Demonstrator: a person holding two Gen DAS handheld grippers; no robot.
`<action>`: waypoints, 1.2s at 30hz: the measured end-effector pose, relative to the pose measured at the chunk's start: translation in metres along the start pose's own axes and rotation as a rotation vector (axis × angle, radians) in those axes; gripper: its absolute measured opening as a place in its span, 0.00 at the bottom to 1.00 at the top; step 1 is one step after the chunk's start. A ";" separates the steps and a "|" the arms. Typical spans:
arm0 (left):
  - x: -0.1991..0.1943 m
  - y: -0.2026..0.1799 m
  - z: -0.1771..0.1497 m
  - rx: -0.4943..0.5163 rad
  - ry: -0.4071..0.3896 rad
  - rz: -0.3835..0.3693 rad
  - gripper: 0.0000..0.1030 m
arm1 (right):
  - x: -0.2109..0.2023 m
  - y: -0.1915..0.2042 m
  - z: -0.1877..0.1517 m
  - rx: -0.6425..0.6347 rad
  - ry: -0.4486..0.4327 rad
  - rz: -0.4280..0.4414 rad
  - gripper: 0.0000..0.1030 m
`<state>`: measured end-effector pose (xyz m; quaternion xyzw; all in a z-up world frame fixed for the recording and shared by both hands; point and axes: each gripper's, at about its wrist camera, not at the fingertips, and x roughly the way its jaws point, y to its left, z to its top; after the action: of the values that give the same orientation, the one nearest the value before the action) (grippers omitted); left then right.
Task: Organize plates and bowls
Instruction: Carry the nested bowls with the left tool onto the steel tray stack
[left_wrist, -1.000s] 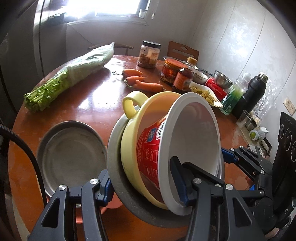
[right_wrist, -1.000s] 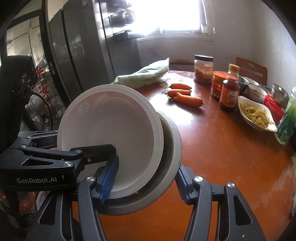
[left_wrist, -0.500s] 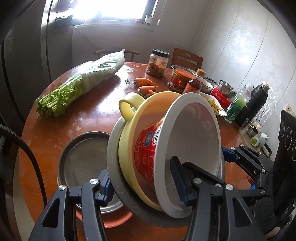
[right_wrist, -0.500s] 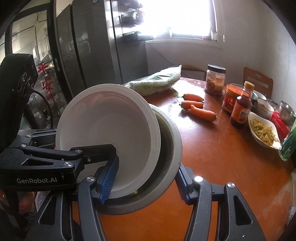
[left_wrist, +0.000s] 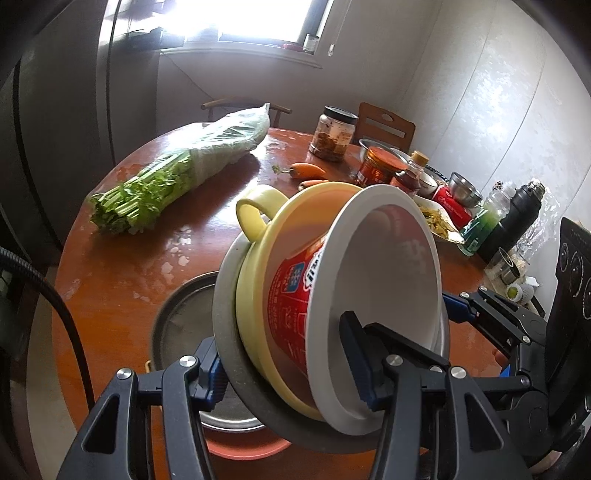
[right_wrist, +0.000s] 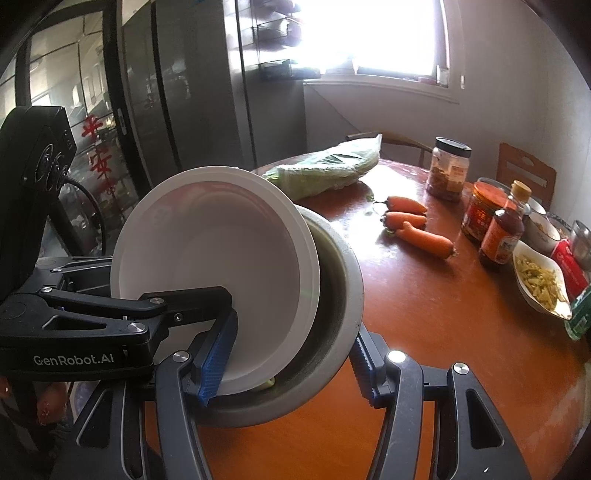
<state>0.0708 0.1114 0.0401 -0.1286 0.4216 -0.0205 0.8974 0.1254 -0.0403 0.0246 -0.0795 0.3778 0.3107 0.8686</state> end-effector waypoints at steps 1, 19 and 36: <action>-0.001 0.002 0.000 -0.002 -0.001 0.001 0.53 | 0.002 0.002 0.001 -0.003 0.002 0.003 0.58; -0.015 0.048 -0.013 -0.069 -0.008 0.055 0.53 | 0.030 0.043 0.014 -0.070 0.029 0.065 0.58; 0.008 0.072 -0.042 -0.110 0.058 0.063 0.53 | 0.058 0.064 -0.013 -0.089 0.107 0.070 0.58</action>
<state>0.0391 0.1709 -0.0090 -0.1639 0.4518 0.0271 0.8765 0.1099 0.0333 -0.0190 -0.1213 0.4118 0.3527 0.8314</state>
